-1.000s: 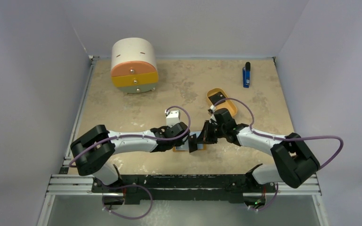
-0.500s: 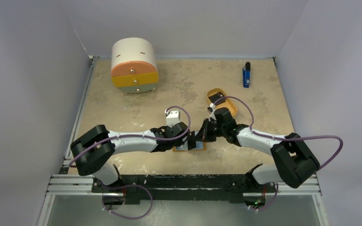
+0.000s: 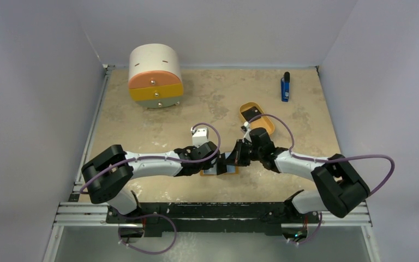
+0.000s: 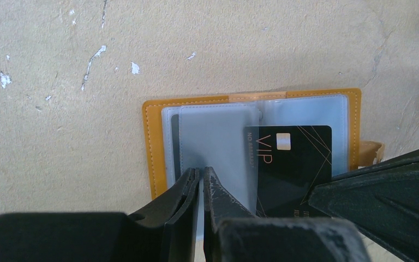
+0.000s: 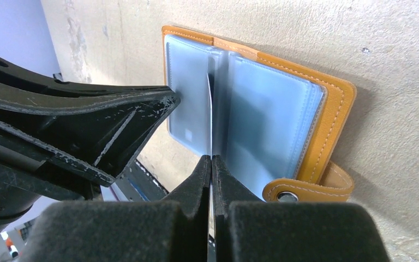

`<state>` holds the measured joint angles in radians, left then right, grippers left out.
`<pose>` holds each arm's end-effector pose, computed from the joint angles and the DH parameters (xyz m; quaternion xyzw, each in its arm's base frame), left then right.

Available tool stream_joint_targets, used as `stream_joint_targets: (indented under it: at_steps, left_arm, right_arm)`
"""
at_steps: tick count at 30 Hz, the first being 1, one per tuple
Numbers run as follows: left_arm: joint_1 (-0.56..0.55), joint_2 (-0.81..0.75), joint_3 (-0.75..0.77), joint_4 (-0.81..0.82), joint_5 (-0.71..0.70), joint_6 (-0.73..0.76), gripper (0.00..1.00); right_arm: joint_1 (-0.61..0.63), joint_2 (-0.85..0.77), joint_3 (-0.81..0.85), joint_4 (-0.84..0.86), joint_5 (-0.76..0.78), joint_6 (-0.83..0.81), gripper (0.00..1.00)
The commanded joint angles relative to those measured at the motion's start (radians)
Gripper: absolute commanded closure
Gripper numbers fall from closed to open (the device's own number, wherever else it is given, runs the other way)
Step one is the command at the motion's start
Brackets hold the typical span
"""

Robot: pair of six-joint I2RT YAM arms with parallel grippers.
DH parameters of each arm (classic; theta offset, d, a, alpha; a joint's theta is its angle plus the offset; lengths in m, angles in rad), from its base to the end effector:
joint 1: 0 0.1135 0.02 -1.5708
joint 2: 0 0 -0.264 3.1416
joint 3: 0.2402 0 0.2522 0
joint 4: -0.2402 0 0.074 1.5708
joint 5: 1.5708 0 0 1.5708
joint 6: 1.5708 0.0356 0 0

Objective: Put the credit cards into the card holder
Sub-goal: Insert the credit card into the card holder.

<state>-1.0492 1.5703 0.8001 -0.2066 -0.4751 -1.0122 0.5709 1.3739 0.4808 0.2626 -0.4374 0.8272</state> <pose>0.1619 -0.2490 0.1624 -0.0517 0.9305 -0.1282 0.3392 0.2060 0.1502 0.1566 0.0137 0.8757 0.4326 0.2140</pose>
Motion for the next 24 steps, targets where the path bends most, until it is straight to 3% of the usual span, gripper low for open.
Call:
stream_joint_targets:
  at_steps: [1,13,24]
  left_arm:
    - [0.005,-0.003,-0.027,-0.068,-0.007,-0.010,0.93]
    - [0.005,0.002,-0.029,-0.066,-0.003,-0.013,0.93]
    - [0.004,-0.004,-0.034,-0.068,-0.006,-0.014,0.93]
  right_arm:
    - [-0.001,0.011,-0.017,0.087,0.015,0.020,1.00]
    - [-0.002,0.049,-0.078,0.231,0.027,0.103,1.00]
    - [-0.001,0.007,-0.115,0.223,0.075,0.139,1.00]
